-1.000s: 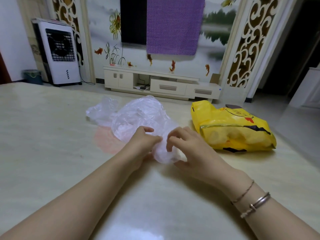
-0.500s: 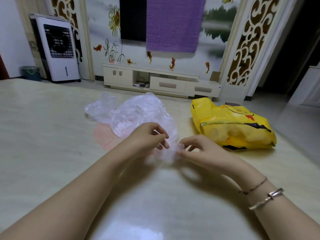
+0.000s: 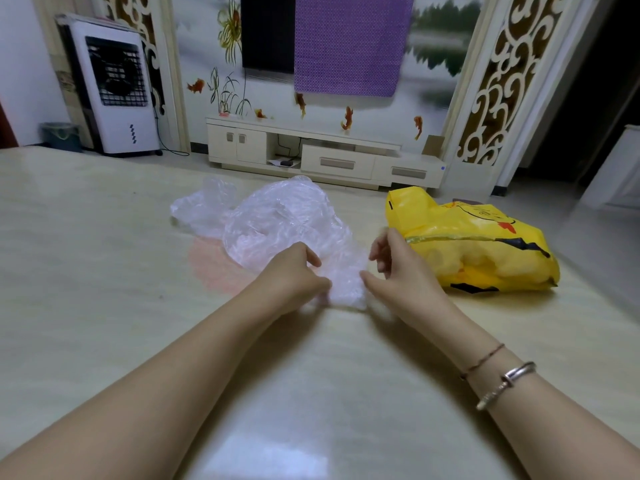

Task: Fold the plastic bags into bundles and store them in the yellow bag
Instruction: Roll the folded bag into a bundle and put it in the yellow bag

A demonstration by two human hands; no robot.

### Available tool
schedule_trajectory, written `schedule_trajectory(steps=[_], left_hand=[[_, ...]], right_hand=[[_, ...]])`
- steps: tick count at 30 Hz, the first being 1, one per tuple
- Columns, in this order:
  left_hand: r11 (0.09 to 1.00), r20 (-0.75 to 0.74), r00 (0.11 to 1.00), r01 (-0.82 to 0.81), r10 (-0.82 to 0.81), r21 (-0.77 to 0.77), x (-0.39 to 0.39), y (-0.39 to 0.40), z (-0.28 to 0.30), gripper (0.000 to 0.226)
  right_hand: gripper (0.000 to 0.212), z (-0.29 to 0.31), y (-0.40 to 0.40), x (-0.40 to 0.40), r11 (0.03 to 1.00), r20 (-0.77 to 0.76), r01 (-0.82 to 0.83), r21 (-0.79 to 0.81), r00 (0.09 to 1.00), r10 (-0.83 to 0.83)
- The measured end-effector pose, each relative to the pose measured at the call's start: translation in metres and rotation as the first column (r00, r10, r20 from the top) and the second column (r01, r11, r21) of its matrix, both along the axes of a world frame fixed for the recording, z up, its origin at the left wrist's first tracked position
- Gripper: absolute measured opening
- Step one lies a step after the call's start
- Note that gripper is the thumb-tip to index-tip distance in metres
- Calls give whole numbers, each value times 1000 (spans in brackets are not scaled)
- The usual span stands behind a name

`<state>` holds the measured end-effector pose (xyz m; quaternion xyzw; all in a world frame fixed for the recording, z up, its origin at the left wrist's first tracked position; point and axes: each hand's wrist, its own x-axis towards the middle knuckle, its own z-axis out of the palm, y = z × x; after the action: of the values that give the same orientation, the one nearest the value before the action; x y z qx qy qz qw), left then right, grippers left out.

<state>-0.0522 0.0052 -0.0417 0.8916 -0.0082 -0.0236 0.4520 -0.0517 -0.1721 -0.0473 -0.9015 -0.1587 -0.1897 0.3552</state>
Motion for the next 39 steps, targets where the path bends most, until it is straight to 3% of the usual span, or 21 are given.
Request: schedule_trajectory(steps=[2, 4, 7, 10, 15, 19, 22, 31, 34, 37, 39], left_hand=[[1000, -3, 1000, -4, 3, -7, 0, -1, 0, 39], [1000, -9, 1000, -5, 5, -9, -1, 0, 0, 41], [1000, -19, 1000, -3, 2, -29, -1, 1, 2, 41], [992, -45, 999, -1, -5, -129, -3, 4, 8, 38], [958, -51, 993, 84, -102, -275, -8, 11, 19, 37], [960, 29, 978, 207, -205, -189, -13, 11, 23, 48], [949, 17, 961, 274, -275, -156, -12, 9, 19, 41], [976, -140, 978, 127, -153, -179, -9, 6, 13, 12], [982, -173, 981, 58, -90, -182, -5, 5, 9, 4], [978, -200, 979, 7, -50, -208, -2, 4, 6, 11], [978, -203, 979, -11, -32, -207, -1, 4, 6, 12]], right_hand=[[10, 4, -2, -7, 991, 19, -128, -41, 992, 129], [20, 6, -5, -15, 969, -18, -215, -120, 977, 214], [40, 6, -7, -22, 930, -87, -224, -290, 974, 208], [38, 4, -5, -23, 901, -72, -197, -385, 980, 184], [21, 4, -1, -19, 929, -30, -153, -338, 988, 151], [14, 8, -1, -20, 979, -89, -139, -151, 988, 127], [19, 13, -3, -23, 991, -193, -131, -7, 973, 127], [8, 9, -2, -11, 973, -279, -83, 215, 950, 143], [9, 0, 3, -1, 979, -235, -7, 202, 970, 56], [25, -6, 5, 7, 993, -221, 88, 75, 973, -70], [25, -7, 8, 10, 996, -222, 90, -25, 971, -93]])
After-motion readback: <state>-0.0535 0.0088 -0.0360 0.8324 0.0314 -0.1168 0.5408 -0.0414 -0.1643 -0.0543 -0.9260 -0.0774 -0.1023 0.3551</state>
